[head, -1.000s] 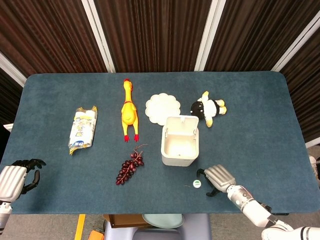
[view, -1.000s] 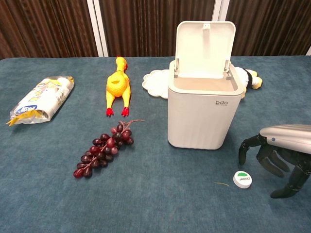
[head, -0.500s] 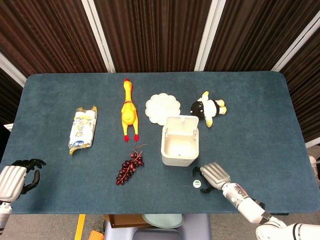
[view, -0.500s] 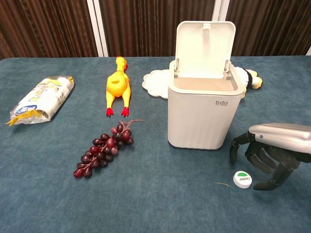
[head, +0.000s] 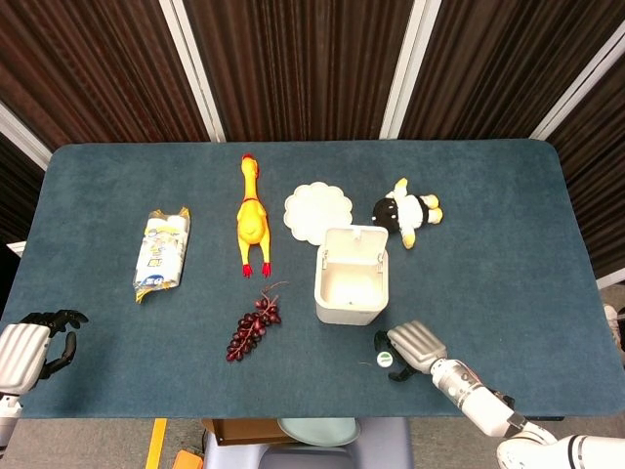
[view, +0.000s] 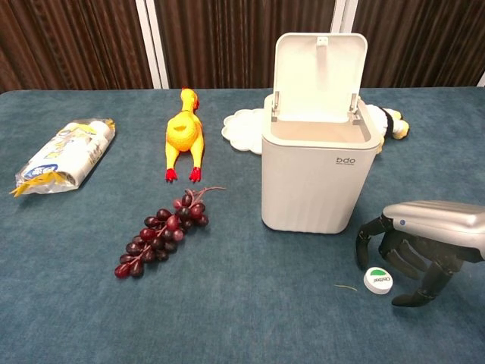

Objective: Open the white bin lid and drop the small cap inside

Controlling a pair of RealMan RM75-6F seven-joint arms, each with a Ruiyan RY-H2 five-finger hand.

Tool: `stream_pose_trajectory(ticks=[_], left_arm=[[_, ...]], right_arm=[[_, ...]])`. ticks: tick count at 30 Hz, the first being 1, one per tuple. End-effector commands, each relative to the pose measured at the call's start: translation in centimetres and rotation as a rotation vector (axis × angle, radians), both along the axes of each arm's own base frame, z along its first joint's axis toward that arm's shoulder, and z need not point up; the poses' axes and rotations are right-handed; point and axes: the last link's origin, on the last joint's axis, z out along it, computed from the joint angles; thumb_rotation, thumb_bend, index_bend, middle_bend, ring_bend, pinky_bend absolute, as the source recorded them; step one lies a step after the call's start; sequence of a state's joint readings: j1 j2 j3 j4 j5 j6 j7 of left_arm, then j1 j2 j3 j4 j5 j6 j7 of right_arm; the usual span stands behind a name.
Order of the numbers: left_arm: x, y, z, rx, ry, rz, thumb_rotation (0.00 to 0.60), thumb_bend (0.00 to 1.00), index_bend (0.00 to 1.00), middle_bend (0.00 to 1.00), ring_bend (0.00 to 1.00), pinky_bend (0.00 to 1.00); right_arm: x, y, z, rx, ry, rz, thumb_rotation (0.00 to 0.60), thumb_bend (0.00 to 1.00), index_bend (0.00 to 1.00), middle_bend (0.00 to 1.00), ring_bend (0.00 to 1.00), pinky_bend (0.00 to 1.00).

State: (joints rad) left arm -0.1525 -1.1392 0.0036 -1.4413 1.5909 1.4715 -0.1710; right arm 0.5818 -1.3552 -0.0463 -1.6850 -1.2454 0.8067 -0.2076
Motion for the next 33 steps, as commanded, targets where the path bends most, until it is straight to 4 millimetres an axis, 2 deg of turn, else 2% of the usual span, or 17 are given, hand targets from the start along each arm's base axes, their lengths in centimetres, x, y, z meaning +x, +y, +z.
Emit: stream_pose_trajectory(ticks=[1, 4, 8, 20, 25, 31, 33], left_arm=[[0.0, 0.0, 0.0, -0.001, -0.002, 0.0, 0.6, 0.64, 0.41, 0.47, 0.49, 0.46], [0.0, 0.0, 0.0, -0.002, -0.001, -0.002, 0.6, 0.64, 0.41, 0.47, 0.49, 0.46], [0.1, 0.0, 0.0, -0.001, -0.003, -0.004, 0.6, 0.64, 0.41, 0.47, 0.49, 0.46], [0.1, -0.1, 0.2, 0.0, -0.009, -0.005, 0.6, 0.64, 0.41, 0.47, 0.49, 0.46], [0.0, -0.1, 0.2, 0.002, -0.012, -0.003, 0.6, 0.64, 0.41, 0.47, 0.49, 0.46], [0.0, 0.0, 0.1, -0.004, -0.007, 0.0, 0.6, 0.64, 0.41, 0.47, 0.49, 0.46], [0.0, 0.0, 0.0, -0.004, -0.007, 0.0, 0.6, 0.64, 0.41, 0.47, 0.49, 0.46]], right_arm=[[-0.1, 0.0, -0.1, -0.002, 0.004, 0.001, 0.6, 0.31, 0.54, 0.84, 0.77, 0.87], [-0.2, 0.0, -0.2, -0.004, 0.01, 0.002, 0.6, 0.38, 0.56, 0.84, 0.77, 0.88], [-0.3, 0.0, -0.4, -0.001, 0.013, -0.001, 0.6, 0.42, 0.57, 0.84, 0.77, 0.88], [-0.1, -0.1, -0.2, -0.038, -0.01, 0.005, 0.6, 0.43, 0.62, 0.86, 0.78, 0.89], [1.1, -0.5, 2.1, -0.129, -0.074, 0.025, 0.6, 0.43, 0.64, 0.86, 0.79, 0.89], [3.2, -1.1, 6.2, -0.255, -0.169, 0.046, 0.6, 0.43, 0.64, 0.86, 0.79, 0.89], [3.3, -1.1, 6.5, -0.259, -0.174, 0.042, 0.6, 0.43, 0.64, 0.86, 0.79, 0.89]])
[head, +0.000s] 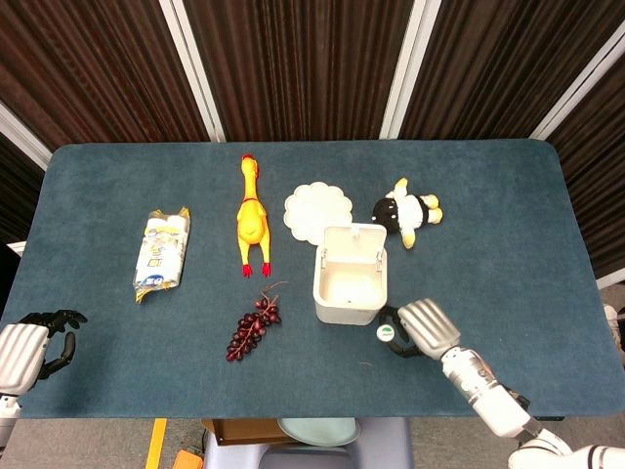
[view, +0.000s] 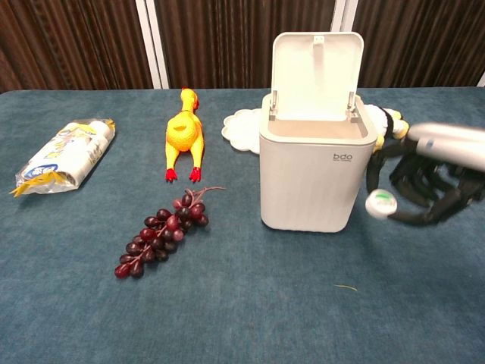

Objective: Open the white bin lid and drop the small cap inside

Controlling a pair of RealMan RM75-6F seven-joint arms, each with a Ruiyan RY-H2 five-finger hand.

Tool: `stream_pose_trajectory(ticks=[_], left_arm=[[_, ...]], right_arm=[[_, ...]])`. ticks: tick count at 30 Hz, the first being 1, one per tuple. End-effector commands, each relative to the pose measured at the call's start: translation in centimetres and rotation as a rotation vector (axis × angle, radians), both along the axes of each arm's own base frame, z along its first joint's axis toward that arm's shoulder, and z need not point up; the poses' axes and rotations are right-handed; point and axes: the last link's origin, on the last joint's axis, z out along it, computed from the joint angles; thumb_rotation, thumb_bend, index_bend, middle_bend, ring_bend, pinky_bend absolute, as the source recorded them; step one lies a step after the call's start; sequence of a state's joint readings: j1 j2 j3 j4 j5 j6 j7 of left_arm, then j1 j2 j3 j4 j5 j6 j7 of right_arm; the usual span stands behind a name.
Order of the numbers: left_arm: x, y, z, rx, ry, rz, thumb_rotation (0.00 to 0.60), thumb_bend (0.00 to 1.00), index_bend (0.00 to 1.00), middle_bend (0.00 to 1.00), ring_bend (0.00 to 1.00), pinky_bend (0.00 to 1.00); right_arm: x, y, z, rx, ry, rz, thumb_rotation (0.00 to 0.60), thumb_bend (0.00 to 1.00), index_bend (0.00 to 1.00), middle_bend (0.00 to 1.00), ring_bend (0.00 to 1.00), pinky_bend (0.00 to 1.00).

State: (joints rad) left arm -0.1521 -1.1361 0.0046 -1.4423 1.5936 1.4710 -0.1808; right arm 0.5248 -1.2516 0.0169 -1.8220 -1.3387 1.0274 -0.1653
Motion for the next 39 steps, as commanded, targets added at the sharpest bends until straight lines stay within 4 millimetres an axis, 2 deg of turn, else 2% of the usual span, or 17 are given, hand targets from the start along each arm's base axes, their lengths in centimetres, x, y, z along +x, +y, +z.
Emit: stream_pose_trajectory(ticks=[1, 3, 5, 12, 18, 25, 26, 28, 31, 33, 36, 39], left_arm=[[0.0, 0.0, 0.0, -0.001, 0.001, 0.001, 0.6, 0.64, 0.41, 0.47, 0.49, 0.46], [0.0, 0.0, -0.2, -0.009, 0.007, 0.002, 0.6, 0.64, 0.41, 0.47, 0.49, 0.46], [0.0, 0.0, -0.2, -0.01, 0.01, 0.004, 0.6, 0.64, 0.41, 0.47, 0.49, 0.46], [0.0, 0.1, -0.1, -0.006, 0.009, 0.008, 0.6, 0.64, 0.41, 0.47, 0.49, 0.46], [0.0, 0.0, 0.0, -0.004, 0.006, 0.006, 0.6, 0.64, 0.41, 0.47, 0.49, 0.46], [0.0, 0.0, 0.0, -0.001, 0.01, 0.007, 0.6, 0.64, 0.41, 0.47, 0.49, 0.46], [-0.1, 0.0, 0.0, -0.002, 0.01, 0.009, 0.6, 0.64, 0.41, 0.47, 0.49, 0.46], [-0.1, 0.0, 0.0, -0.003, 0.011, 0.008, 0.6, 0.64, 0.41, 0.47, 0.49, 0.46], [0.0, 0.0, 0.0, -0.005, 0.01, 0.004, 0.6, 0.64, 0.41, 0.47, 0.49, 0.46], [0.0, 0.0, 0.0, -0.004, 0.009, 0.003, 0.6, 0.64, 0.41, 0.47, 0.49, 0.46], [0.0, 0.0, 0.0, -0.004, 0.01, 0.004, 0.6, 0.64, 0.41, 0.47, 0.49, 0.46], [0.0, 0.0, 0.0, -0.004, 0.013, 0.005, 0.6, 0.64, 0.41, 0.47, 0.49, 0.46]], right_arm=[[0.5, -0.2, 1.2, -0.029, -0.029, -0.003, 0.6, 0.43, 0.64, 0.86, 0.79, 0.89], [1.6, -1.1, 3.1, -0.081, -0.095, -0.021, 0.6, 0.43, 0.64, 0.86, 0.79, 0.89], [2.4, -1.8, 4.1, -0.08, -0.126, -0.038, 0.6, 0.43, 0.64, 0.86, 0.79, 0.89], [4.4, -3.7, 4.6, -0.067, -0.198, -0.044, 0.6, 0.43, 0.64, 0.86, 0.79, 0.89], [5.5, -4.9, 4.0, -0.095, -0.206, -0.006, 0.6, 0.43, 0.64, 0.86, 0.79, 0.89], [6.3, -6.3, 1.3, -0.083, -0.171, 0.015, 0.6, 0.43, 0.62, 0.86, 0.79, 0.89], [6.4, -6.5, 0.9, -0.086, -0.167, 0.02, 0.6, 0.43, 0.61, 0.86, 0.79, 0.89], [6.4, -6.7, 0.5, -0.101, -0.164, 0.03, 0.6, 0.36, 0.56, 0.86, 0.79, 0.89], [6.4, -6.6, 0.4, -0.123, -0.165, 0.044, 0.6, 0.16, 0.46, 0.86, 0.79, 0.89], [6.3, -6.2, 0.8, -0.136, -0.176, 0.055, 0.6, 0.09, 0.38, 0.86, 0.78, 0.89], [6.2, -5.4, 2.1, -0.168, -0.199, 0.074, 0.6, 0.04, 0.25, 0.86, 0.76, 0.89], [6.0, -4.1, 4.0, -0.219, -0.21, 0.099, 0.6, 0.03, 0.2, 0.86, 0.74, 0.89]])
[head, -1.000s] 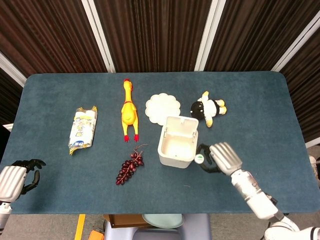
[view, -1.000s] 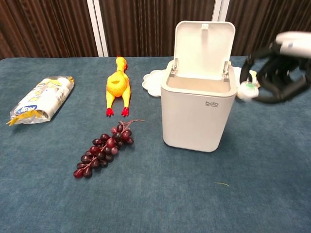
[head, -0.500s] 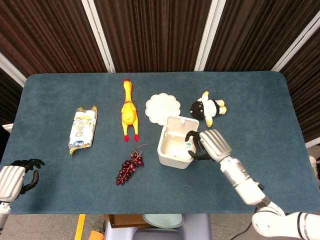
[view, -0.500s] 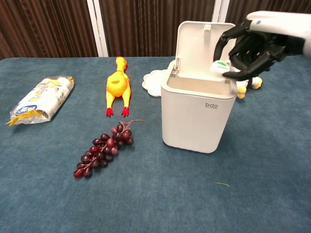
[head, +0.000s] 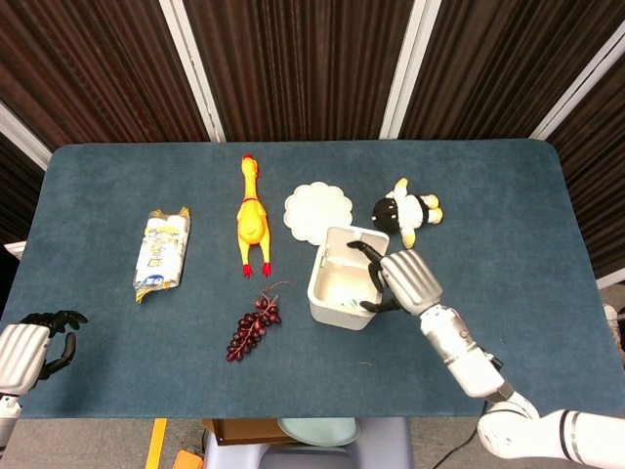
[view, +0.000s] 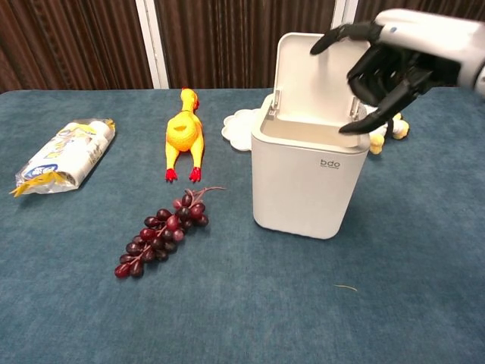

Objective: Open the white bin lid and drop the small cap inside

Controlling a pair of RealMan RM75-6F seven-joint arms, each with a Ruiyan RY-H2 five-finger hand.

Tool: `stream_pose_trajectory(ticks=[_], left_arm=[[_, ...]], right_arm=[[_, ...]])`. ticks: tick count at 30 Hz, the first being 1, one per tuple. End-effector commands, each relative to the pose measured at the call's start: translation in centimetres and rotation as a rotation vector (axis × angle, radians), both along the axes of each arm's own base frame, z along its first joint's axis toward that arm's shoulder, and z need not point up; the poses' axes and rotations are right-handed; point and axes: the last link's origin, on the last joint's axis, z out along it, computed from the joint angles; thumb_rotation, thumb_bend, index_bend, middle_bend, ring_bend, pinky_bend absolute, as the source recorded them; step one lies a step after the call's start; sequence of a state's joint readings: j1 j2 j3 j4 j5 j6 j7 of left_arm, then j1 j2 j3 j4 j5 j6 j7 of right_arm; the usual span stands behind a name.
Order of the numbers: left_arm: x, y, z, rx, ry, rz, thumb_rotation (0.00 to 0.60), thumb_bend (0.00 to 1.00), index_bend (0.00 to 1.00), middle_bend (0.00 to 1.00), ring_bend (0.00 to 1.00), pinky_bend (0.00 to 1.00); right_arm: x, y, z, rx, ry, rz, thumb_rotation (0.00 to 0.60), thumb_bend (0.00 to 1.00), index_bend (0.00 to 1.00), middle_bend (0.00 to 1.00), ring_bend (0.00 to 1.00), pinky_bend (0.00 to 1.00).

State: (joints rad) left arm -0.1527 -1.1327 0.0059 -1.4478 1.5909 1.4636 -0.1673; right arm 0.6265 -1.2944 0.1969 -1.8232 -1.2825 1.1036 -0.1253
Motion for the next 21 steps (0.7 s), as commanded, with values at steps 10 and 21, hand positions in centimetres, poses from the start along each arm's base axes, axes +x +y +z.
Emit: stream_pose_trajectory(ticks=[10, 21], left_arm=[[0.0, 0.0, 0.0, 0.012, 0.001, 0.005, 0.6, 0.64, 0.41, 0.48, 0.49, 0.46], [0.3, -0.1, -0.7, -0.004, 0.039, -0.014, 0.6, 0.64, 0.41, 0.49, 0.49, 0.46]], right_arm=[[-5.3, 9.0, 10.0, -0.476, 0.175, -0.045, 0.6, 0.03, 0.49, 0.84, 0.72, 0.87], [-17.0, 13.7, 9.8, -0.49, 0.35, -0.389, 0.6, 0.05, 0.32, 0.34, 0.2, 0.25]])
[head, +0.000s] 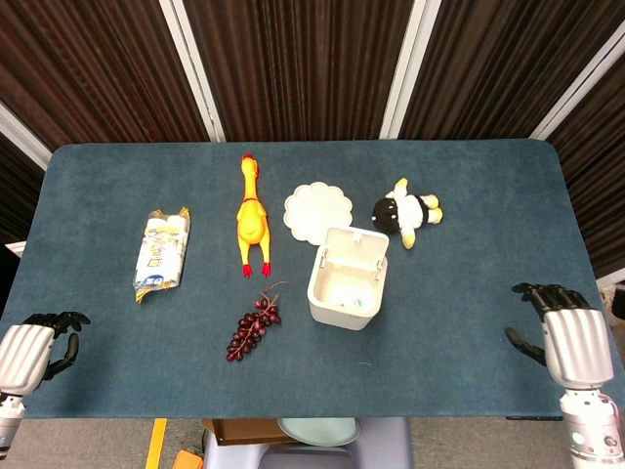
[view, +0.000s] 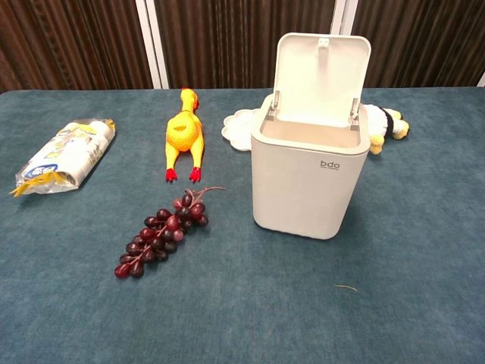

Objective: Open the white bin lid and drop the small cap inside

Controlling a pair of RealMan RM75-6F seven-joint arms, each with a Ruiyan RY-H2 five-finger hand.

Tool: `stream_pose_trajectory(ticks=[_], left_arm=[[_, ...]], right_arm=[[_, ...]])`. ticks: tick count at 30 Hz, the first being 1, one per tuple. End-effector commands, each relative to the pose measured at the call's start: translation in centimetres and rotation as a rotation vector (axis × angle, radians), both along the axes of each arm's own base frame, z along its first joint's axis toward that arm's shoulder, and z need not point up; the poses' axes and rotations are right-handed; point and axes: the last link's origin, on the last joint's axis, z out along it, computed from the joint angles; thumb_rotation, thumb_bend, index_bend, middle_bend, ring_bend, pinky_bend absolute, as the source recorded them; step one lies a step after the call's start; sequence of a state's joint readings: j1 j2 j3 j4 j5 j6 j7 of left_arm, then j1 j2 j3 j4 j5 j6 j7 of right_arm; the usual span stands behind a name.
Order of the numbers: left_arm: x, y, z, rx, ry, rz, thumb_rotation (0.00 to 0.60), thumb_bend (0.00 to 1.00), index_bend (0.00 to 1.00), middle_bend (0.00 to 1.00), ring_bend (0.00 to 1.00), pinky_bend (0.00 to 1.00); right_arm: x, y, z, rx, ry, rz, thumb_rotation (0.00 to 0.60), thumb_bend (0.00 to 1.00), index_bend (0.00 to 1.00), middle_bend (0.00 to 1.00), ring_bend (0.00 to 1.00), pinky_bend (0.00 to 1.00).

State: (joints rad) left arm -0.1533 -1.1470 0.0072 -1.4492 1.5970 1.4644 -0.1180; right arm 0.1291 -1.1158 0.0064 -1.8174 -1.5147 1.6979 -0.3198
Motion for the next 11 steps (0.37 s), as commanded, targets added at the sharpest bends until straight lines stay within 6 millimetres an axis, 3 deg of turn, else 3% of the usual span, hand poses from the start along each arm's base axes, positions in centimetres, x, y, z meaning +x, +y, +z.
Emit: stream_pose_trajectory(ticks=[1, 4, 11], left_arm=[[0.1, 0.0, -0.2, -0.004, 0.008, -0.005, 0.6, 0.64, 0.41, 0.49, 0.49, 0.46], [0.1, 0.0, -0.4, -0.007, 0.017, -0.007, 0.6, 0.64, 0.42, 0.49, 0.49, 0.46], [-0.1, 0.1, -1.0, -0.017, 0.04, 0.007, 0.6, 0.64, 0.42, 0.49, 0.49, 0.46]], right_arm=[[-4.6, 0.7, -0.6, -0.002, -0.009, -0.159, 0.6, 0.05, 0.26, 0.29, 0.16, 0.19], [-5.6, -0.3, -0.7, 0.016, -0.025, -0.197, 0.6, 0.05, 0.17, 0.21, 0.1, 0.14], [-5.8, -0.5, -1.1, 0.027, -0.003, -0.191, 0.6, 0.05, 0.16, 0.19, 0.09, 0.13]])
